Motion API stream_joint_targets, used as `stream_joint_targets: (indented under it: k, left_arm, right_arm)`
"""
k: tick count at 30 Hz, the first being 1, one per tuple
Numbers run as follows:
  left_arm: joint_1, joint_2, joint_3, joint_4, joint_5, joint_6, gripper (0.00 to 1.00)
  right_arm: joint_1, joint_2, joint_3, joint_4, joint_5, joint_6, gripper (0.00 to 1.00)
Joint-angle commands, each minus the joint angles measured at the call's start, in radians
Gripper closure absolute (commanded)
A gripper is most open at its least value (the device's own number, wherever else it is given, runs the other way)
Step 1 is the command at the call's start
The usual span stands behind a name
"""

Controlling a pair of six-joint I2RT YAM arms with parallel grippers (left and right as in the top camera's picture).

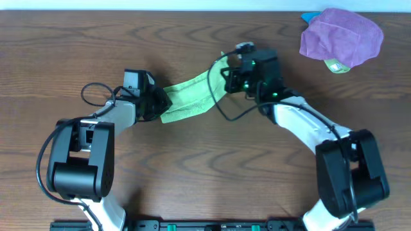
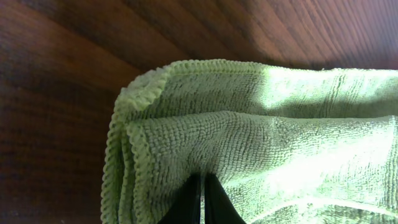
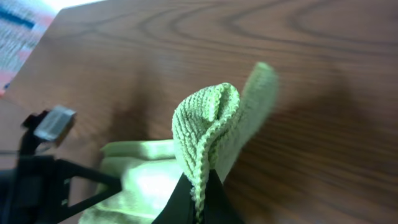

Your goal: Fold the cloth

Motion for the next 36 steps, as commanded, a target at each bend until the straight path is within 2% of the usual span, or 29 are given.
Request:
stream_joint_targets:
  k: [1, 8, 22, 28, 36]
  left_arm:
    - [-0.004, 0.009, 0.018, -0.013, -0.036, 0.03, 0.94]
    - [-0.004, 0.009, 0.05, -0.024, -0.026, 0.047, 0.94]
    - [0.005, -0.002, 0.183, -0.227, -0.039, 0.264, 0.94]
    - [0.017, -0.049, 0.257, -0.358, -0.169, 0.334, 0.94]
    - [0.092, -0.137, 0.267, -0.41, -0.254, 0.354, 0.94]
  right_arm:
    - [0.054, -0.029, 0.035, -0.006, 0.0, -0.05, 0.99]
    - [0.132, -0.029, 0.042, -0.025, 0.012, -0.064, 0.99]
    - [0.259, -0.029, 0.049, -0.018, 0.097, -0.064, 0.99]
    - [0.278, -0.028, 0.07, -0.018, 0.128, -0.065, 0.99]
    - [0.28, -0.012, 0.082, -0.019, 0.142, -0.064, 0.99]
